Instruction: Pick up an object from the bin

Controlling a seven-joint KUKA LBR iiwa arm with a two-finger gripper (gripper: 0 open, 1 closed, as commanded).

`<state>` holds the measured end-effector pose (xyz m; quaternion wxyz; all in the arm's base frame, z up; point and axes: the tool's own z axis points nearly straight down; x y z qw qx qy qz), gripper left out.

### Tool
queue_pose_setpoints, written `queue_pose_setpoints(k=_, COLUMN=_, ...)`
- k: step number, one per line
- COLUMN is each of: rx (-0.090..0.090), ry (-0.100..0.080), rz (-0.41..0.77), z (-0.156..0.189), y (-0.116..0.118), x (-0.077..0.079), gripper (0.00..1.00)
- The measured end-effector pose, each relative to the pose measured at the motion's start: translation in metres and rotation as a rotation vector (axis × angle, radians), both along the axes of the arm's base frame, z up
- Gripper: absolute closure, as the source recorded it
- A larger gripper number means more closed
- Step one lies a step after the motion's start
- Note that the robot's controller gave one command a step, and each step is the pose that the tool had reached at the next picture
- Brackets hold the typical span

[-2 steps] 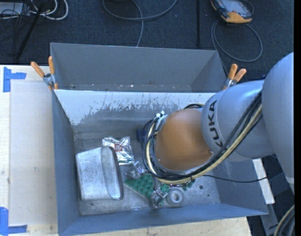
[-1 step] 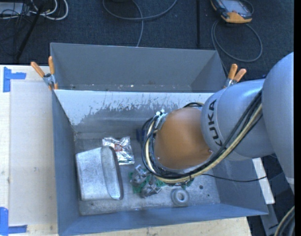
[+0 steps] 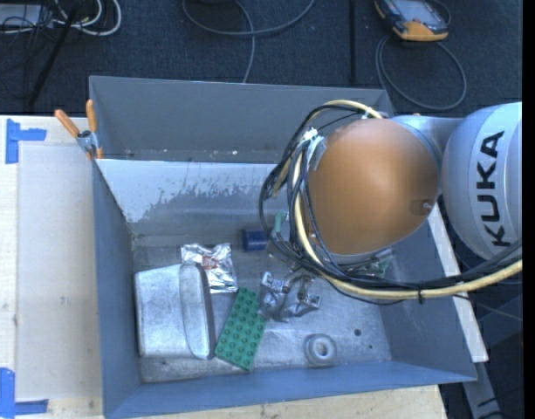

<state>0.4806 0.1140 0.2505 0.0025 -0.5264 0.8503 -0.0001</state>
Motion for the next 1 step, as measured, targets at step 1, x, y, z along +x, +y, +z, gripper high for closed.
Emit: queue_pose_setpoints(k=1, rx=-0.004, ry=0.012, rz=-0.336, z=-0.1288, y=0.0141, x=0.0024, gripper=1.0)
